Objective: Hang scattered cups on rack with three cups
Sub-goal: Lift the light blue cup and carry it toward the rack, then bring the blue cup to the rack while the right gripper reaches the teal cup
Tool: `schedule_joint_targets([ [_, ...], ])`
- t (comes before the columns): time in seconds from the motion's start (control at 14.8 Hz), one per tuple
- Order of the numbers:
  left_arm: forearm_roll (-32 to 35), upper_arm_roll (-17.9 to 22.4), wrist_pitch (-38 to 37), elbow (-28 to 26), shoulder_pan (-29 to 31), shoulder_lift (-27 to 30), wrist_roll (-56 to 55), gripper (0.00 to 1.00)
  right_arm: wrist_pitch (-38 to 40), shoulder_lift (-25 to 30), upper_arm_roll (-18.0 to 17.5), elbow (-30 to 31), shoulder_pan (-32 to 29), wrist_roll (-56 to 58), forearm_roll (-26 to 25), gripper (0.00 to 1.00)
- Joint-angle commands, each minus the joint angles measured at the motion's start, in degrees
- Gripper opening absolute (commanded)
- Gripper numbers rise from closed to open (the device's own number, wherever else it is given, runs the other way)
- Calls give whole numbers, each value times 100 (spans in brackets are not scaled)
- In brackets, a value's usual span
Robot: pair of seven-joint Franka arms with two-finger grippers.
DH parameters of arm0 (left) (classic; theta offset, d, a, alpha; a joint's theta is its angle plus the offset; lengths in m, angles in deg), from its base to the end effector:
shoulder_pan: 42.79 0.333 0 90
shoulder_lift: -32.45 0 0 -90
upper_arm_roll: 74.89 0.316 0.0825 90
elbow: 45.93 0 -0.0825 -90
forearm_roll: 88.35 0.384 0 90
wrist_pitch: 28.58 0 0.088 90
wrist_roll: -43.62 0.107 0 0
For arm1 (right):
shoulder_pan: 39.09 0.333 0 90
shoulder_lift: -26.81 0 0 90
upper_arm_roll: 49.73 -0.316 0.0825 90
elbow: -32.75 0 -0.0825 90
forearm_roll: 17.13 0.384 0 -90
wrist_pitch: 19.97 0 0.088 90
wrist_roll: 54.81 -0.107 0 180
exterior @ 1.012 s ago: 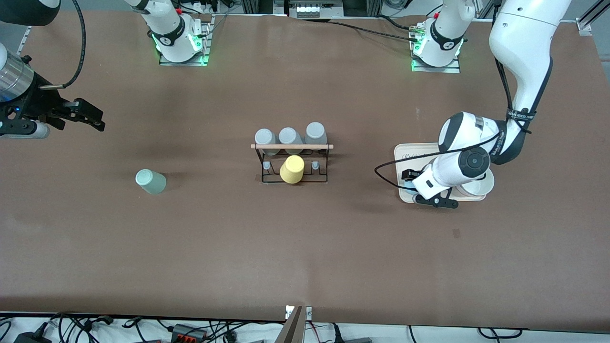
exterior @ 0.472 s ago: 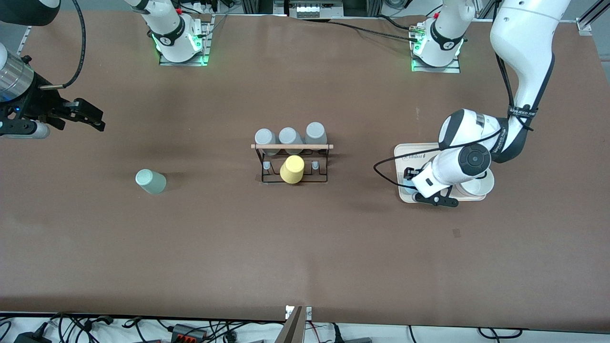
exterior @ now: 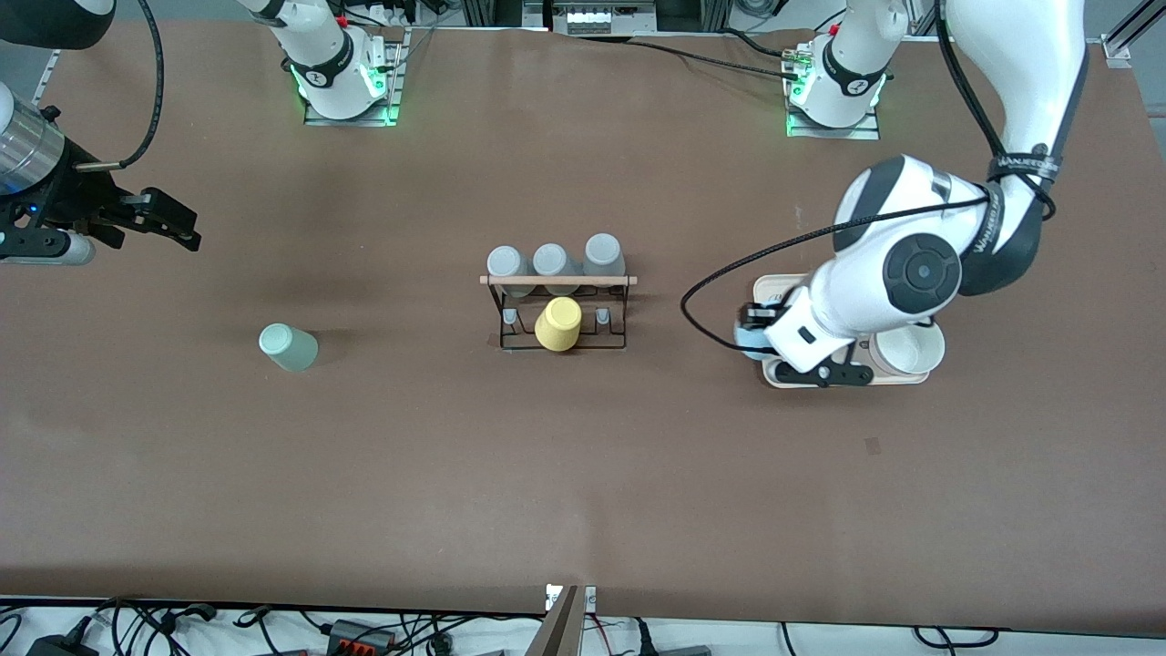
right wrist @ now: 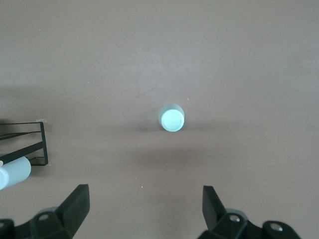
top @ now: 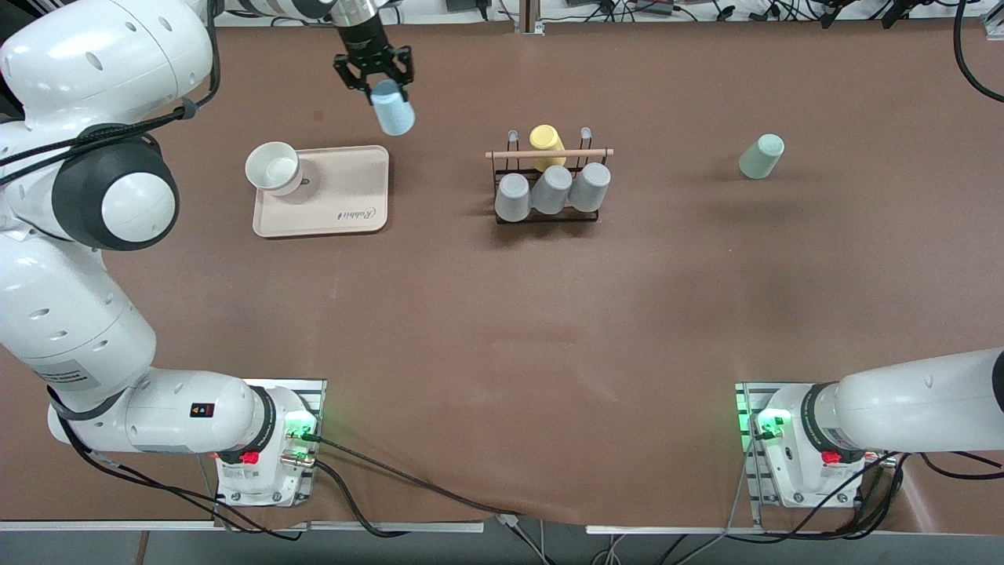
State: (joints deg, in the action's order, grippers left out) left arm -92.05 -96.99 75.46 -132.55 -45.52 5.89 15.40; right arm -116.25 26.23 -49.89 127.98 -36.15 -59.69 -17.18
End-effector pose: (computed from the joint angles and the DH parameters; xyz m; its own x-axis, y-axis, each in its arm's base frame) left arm 0.6195 -0.2518 0.4038 0.9711 0.0868 -0.2224 0.1196 -0.9831 0.1383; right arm 0.5641 0.0305 0.5851 0.9995 -0.0310 0.0082 -0.0310 -0.9995 0.0001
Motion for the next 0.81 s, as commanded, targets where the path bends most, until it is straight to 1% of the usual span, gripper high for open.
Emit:
schedule_joint_targets([
  [0.0,-455,-14,-103,504,-349,-297,-1146,1,40,-108,-19,-110,-40,4,32,100],
  [0.13,-823,-14,27,751,-561,-446,-2051,1,58,-310,-1,-75,-75,31,6,100],
  [0.34,-852,-14,624,822,-843,-666,-2695,1,-196,-871,17,-5,-171,330,40,100],
  [0.47,-852,-5,924,831,-966,-754,-2846,1,-687,-1074,17,249,-302,356,41,100],
  [0.74,-834,12,1188,831,-1168,-851,-3082,1,-1785,-1549,25,821,-417,602,-21,100],
])
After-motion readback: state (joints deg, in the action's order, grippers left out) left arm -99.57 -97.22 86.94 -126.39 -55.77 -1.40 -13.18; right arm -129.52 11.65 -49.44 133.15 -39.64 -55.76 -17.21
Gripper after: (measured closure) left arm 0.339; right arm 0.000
